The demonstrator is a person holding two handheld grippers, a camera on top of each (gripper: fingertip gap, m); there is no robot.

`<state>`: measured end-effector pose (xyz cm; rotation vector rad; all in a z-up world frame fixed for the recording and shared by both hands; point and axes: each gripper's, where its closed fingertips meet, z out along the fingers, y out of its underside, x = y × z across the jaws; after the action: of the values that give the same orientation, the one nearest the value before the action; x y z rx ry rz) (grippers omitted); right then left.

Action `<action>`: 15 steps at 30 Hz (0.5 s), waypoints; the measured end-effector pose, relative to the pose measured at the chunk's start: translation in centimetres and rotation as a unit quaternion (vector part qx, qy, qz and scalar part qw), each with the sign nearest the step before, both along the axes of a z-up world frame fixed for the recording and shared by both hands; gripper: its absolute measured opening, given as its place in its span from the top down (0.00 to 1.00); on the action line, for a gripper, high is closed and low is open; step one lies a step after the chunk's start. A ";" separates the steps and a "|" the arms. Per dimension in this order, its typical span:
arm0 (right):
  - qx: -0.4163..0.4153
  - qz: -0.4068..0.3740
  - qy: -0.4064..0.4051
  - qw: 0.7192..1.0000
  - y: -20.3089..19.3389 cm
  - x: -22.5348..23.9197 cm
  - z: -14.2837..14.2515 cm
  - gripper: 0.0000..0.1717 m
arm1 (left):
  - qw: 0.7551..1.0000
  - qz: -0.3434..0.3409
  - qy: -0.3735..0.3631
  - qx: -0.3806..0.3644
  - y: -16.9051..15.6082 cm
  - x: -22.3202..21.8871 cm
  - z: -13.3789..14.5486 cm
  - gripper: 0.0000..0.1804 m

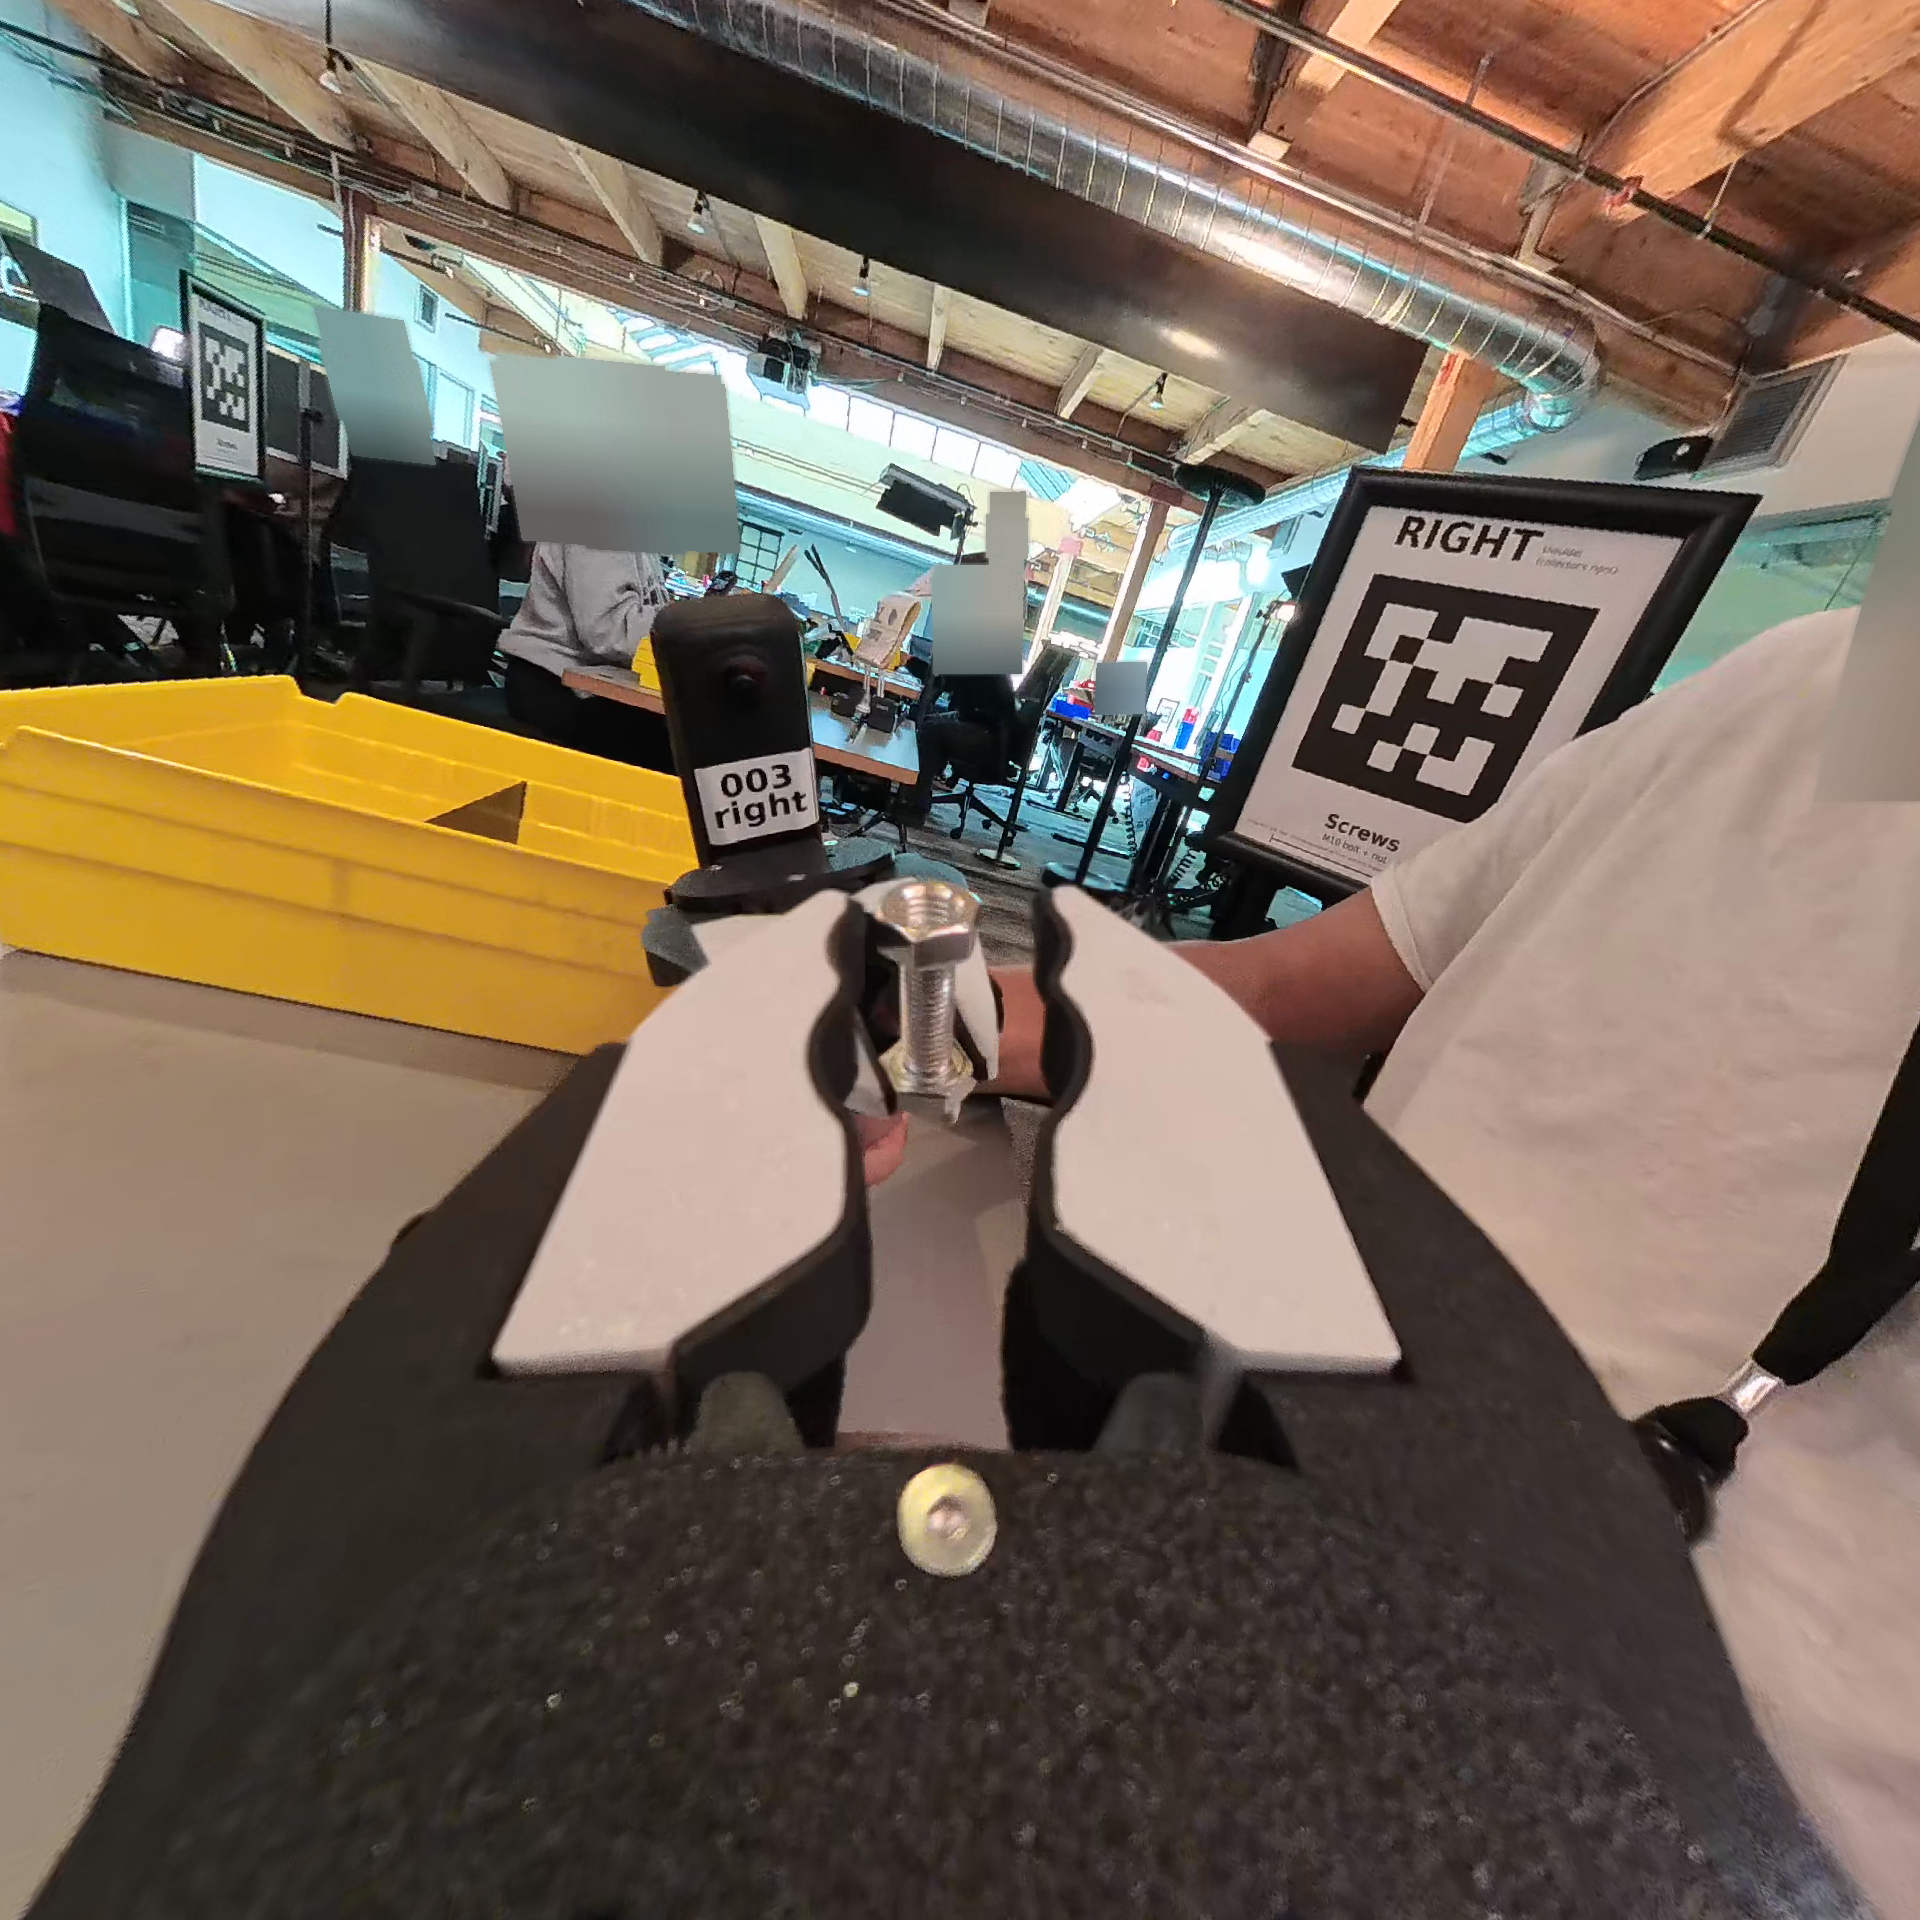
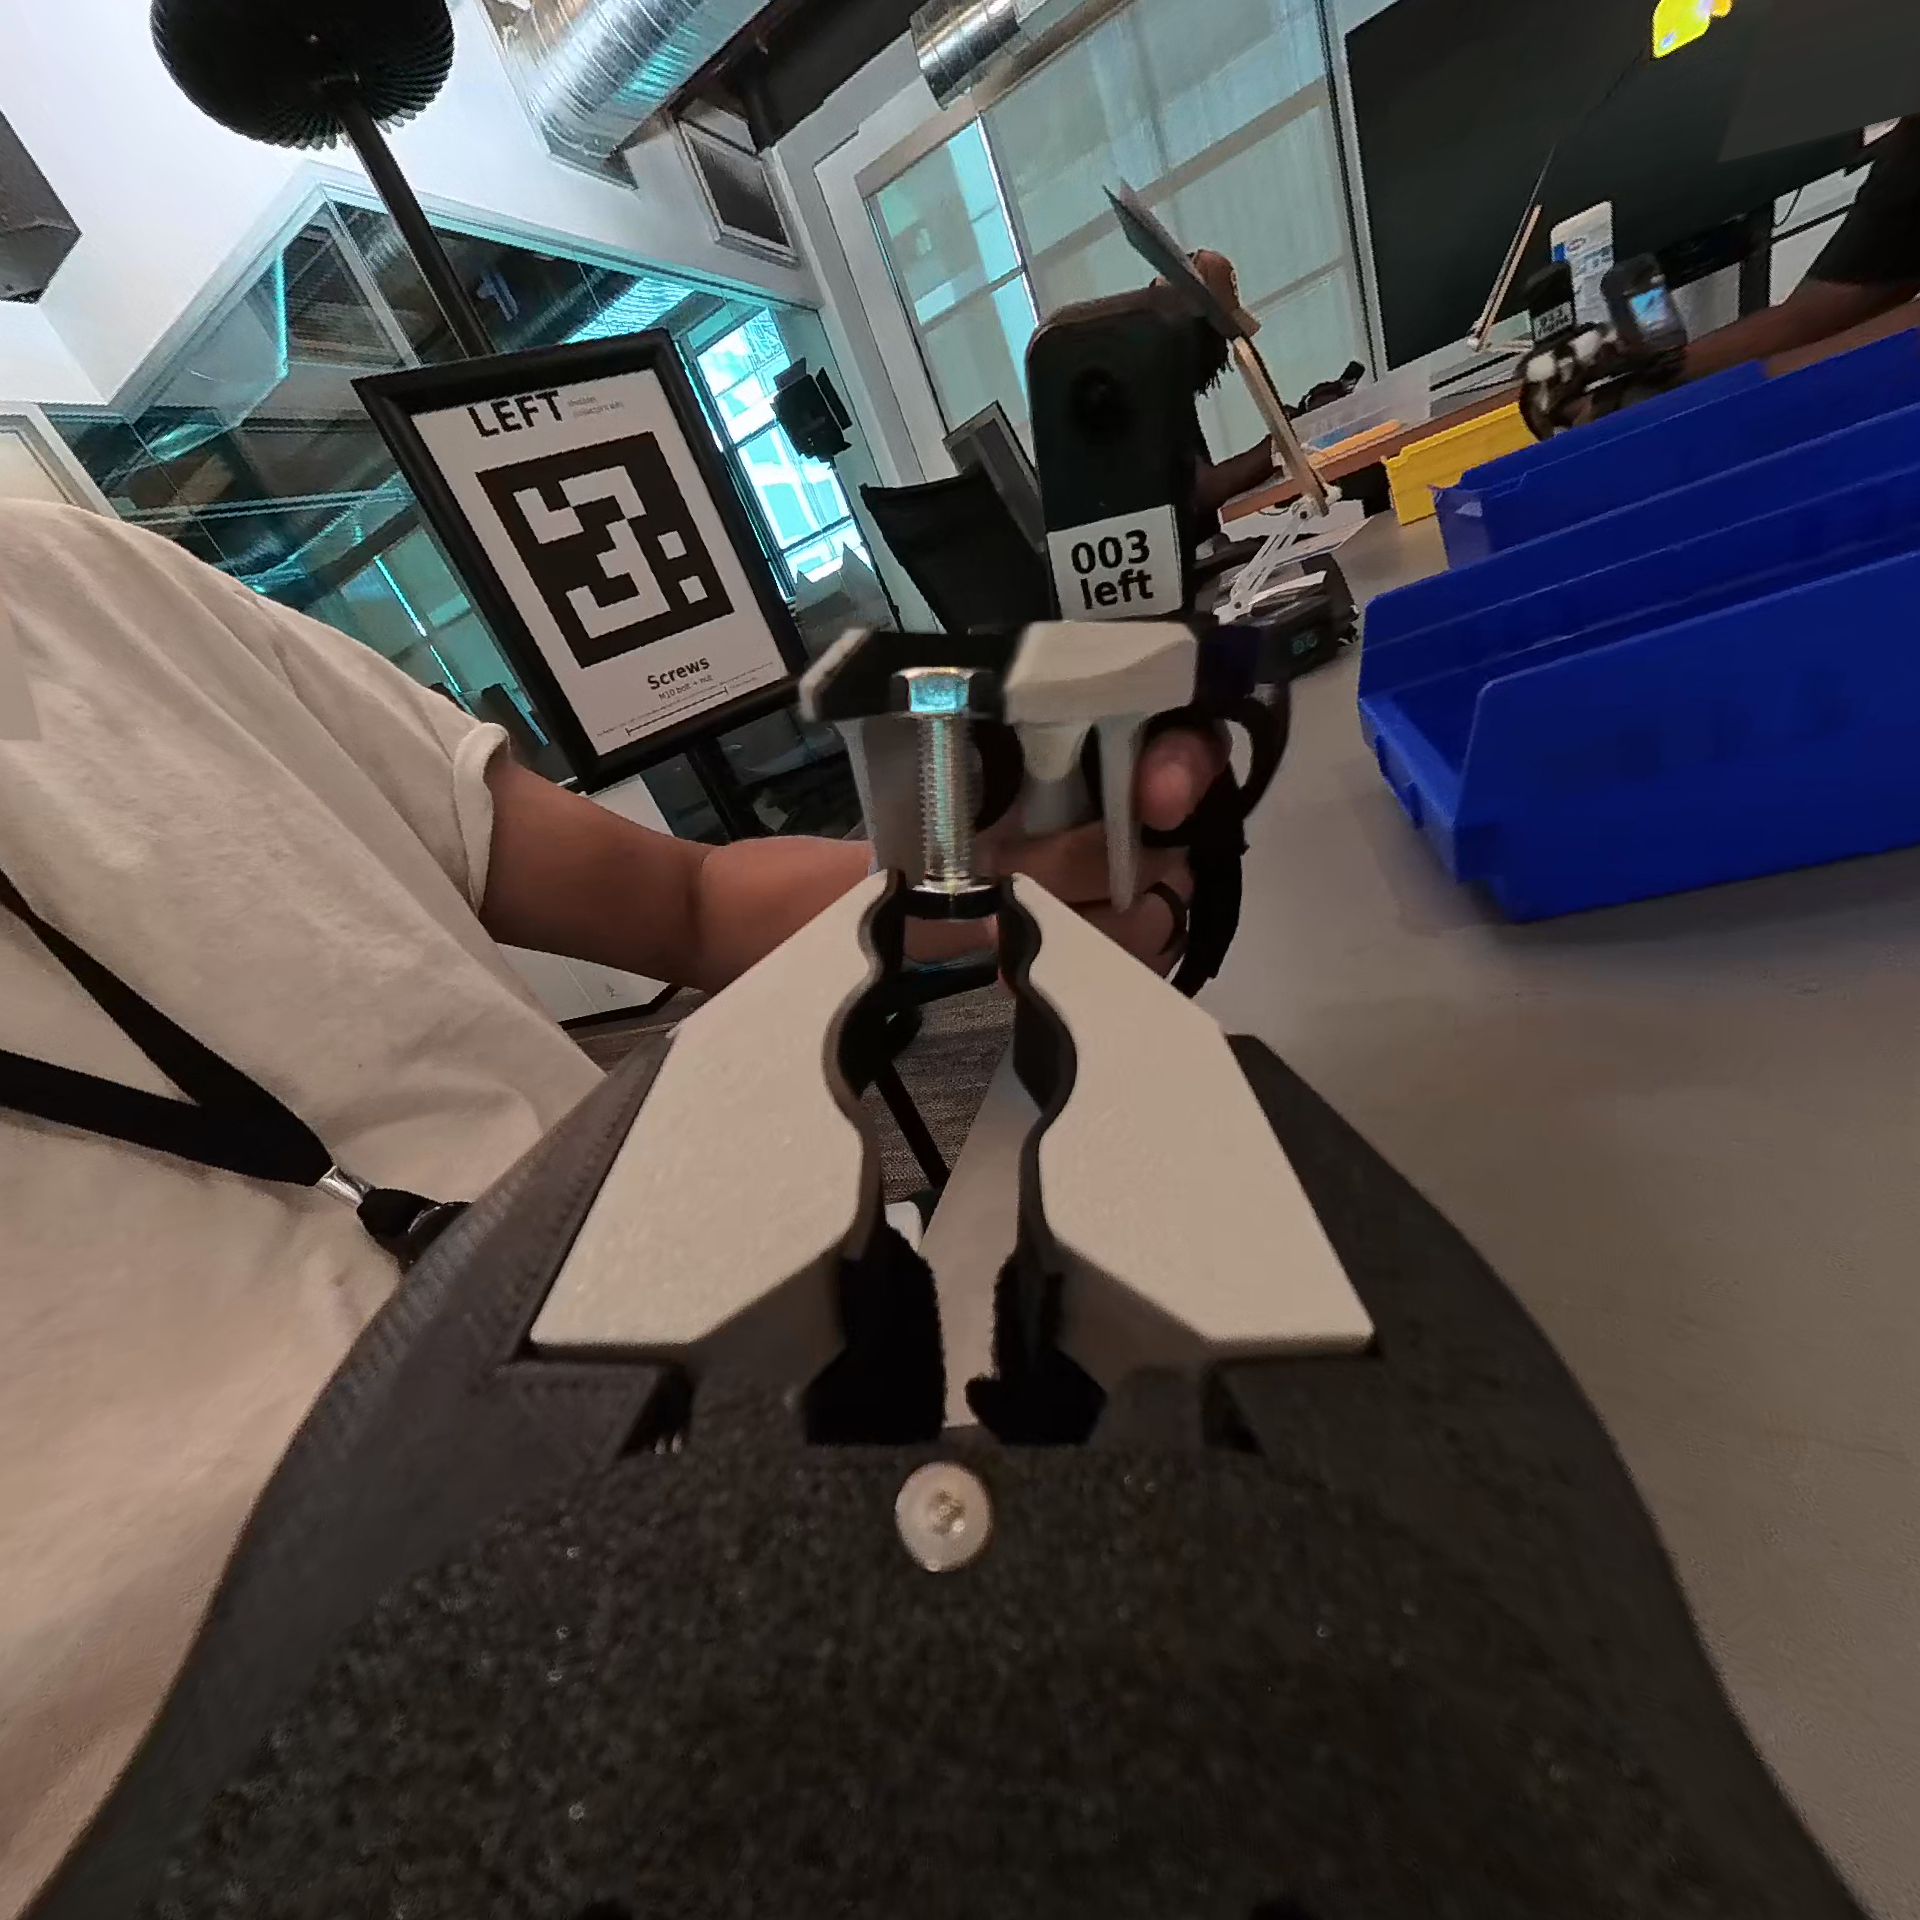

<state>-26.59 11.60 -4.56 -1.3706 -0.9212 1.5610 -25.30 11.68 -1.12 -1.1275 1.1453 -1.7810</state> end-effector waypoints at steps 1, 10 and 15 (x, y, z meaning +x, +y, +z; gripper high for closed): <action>0.000 0.001 0.000 1.000 0.0 0.0 0.0 0.90 | 1.000 0.002 0.001 0.004 0.0 0.0 -0.1 0.87; 0.049 -0.098 -0.041 0.993 2.4 0.6 -0.8 0.90 | 0.995 0.089 0.032 0.016 2.5 0.4 -0.9 0.91; 0.091 -0.183 -0.077 0.976 4.4 1.4 -1.3 0.90 | 0.982 0.182 0.041 -0.023 5.5 -0.2 -0.7 0.91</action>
<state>-25.23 16.05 -5.86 -1.4472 -0.8244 1.0796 -25.54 17.14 -1.80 -1.3530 0.8796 -1.4950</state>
